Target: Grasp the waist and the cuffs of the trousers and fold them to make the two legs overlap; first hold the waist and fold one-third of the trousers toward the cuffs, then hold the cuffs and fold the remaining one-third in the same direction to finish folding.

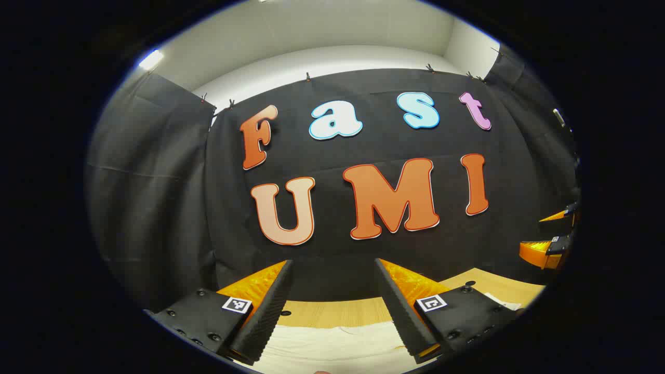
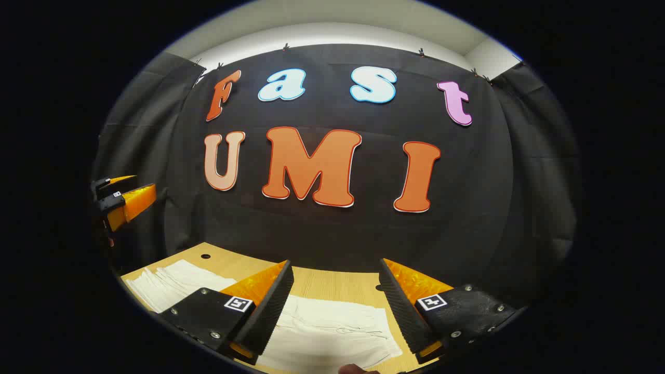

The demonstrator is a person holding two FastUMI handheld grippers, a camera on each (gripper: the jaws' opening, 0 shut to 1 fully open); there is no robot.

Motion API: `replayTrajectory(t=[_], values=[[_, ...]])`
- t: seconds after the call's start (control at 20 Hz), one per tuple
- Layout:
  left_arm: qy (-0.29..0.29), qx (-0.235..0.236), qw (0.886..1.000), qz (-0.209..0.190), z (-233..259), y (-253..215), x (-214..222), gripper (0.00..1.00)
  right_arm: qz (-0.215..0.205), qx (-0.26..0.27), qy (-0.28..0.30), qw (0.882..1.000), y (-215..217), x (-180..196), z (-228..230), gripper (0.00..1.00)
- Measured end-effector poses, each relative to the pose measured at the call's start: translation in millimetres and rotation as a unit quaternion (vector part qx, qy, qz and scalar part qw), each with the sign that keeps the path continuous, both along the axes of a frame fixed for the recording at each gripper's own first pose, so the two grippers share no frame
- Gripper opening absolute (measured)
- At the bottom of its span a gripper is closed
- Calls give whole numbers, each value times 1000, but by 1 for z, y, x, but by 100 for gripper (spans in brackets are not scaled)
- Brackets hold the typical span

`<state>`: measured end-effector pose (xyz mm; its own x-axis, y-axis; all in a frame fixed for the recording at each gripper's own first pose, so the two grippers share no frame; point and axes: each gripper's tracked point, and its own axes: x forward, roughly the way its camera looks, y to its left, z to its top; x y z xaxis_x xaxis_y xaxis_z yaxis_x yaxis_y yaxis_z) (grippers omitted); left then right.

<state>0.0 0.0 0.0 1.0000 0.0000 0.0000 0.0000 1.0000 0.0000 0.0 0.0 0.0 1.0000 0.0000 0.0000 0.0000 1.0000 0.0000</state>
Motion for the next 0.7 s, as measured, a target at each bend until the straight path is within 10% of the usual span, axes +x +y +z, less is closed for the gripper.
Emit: replayTrajectory(t=[0.7], values=[[-3, -22, 999, 27, 3, -8, -7, 99, 29, -6, -8, 1000, -2, 5, 2, 99]])
